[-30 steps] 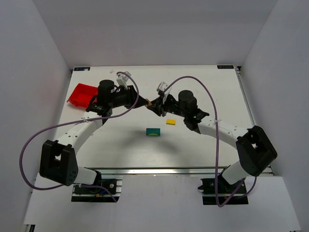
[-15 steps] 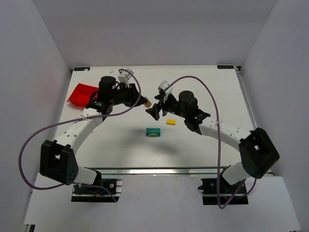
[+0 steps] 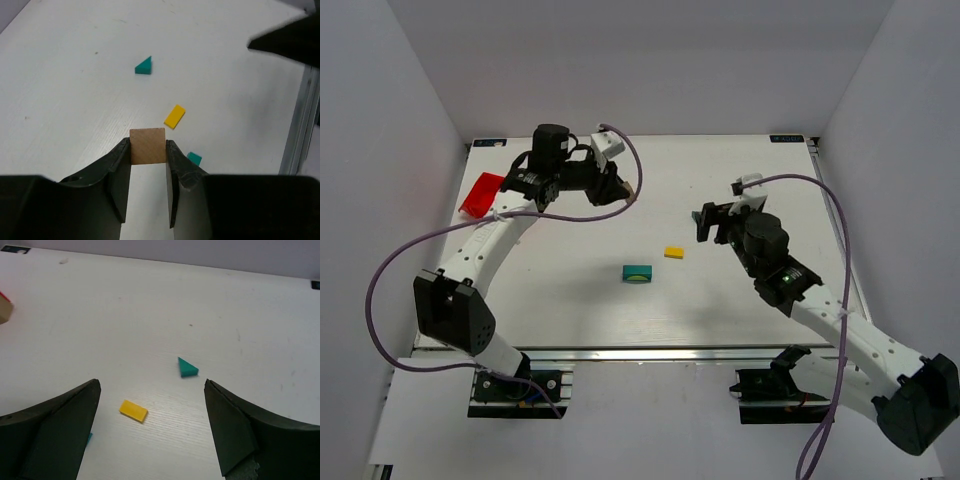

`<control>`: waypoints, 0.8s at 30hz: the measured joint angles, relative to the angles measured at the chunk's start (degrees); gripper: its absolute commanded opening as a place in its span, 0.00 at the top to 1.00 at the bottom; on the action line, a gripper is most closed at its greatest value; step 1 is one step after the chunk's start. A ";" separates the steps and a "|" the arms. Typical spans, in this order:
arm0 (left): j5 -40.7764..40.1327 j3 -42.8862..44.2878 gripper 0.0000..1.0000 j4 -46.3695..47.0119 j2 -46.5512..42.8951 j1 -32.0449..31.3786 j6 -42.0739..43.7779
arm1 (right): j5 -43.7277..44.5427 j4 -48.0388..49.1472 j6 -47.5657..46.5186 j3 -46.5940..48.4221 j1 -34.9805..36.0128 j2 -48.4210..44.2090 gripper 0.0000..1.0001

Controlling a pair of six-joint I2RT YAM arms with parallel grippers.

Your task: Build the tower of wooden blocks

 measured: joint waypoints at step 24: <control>4.09 -2.91 1.00 -21.14 9.14 -11.47 34.86 | 6.86 -12.72 -1.84 0.90 -0.83 5.05 0.11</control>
